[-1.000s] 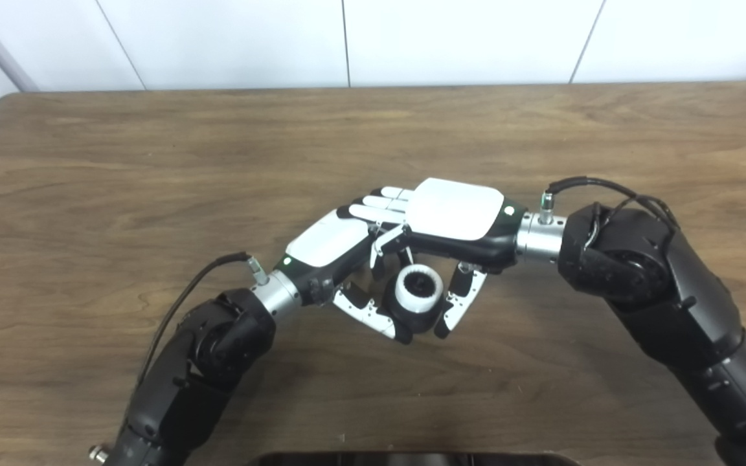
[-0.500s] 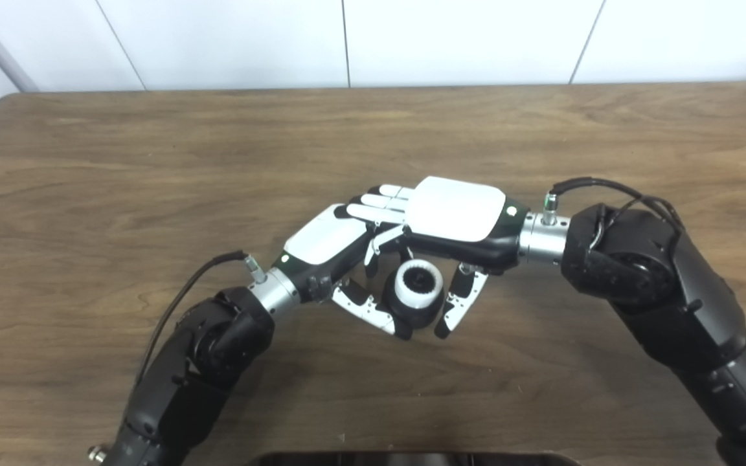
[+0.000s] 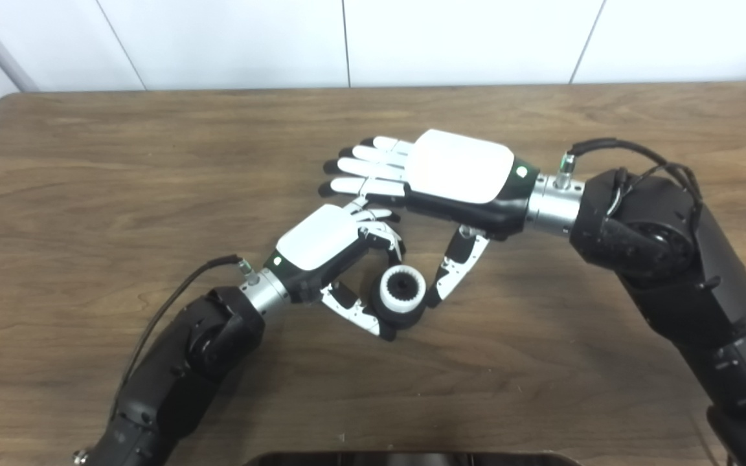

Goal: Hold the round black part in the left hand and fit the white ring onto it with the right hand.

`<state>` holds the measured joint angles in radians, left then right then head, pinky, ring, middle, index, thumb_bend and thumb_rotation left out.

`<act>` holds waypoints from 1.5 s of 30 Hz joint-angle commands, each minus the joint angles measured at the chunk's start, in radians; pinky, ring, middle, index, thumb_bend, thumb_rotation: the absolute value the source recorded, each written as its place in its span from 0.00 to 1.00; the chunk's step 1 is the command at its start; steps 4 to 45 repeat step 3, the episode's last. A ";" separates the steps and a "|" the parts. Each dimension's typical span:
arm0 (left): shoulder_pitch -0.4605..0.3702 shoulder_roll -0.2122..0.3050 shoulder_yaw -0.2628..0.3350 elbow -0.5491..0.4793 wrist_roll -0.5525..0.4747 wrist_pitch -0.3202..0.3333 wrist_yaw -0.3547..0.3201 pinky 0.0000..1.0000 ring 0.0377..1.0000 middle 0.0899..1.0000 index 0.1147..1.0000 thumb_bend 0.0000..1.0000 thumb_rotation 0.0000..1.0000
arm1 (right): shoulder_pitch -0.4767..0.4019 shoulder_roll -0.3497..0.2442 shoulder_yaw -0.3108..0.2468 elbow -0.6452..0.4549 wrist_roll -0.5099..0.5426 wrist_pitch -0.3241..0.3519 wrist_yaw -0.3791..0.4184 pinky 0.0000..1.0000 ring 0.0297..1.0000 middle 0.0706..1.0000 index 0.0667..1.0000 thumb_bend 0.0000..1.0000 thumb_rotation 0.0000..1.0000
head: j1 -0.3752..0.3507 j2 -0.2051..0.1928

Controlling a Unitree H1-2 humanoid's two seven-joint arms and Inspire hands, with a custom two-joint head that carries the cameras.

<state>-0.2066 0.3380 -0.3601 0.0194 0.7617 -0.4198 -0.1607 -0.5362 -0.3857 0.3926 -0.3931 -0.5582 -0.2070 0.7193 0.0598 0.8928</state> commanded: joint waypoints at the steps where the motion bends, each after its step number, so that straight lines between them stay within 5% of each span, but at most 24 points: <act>1: -0.020 0.026 0.000 0.019 0.033 -0.017 0.026 1.00 0.90 0.66 0.41 0.52 0.06 | -0.051 0.005 -0.025 -0.038 0.017 0.013 -0.014 1.00 1.00 1.00 0.95 1.00 0.31 | 0.001 0.001; 45: -0.023 0.031 -0.004 0.037 0.048 -0.035 0.056 1.00 0.91 0.66 0.41 0.52 0.06 | -0.055 0.006 -0.030 -0.039 0.020 0.015 -0.019 1.00 1.00 1.00 0.93 1.00 0.30 | 0.001 0.000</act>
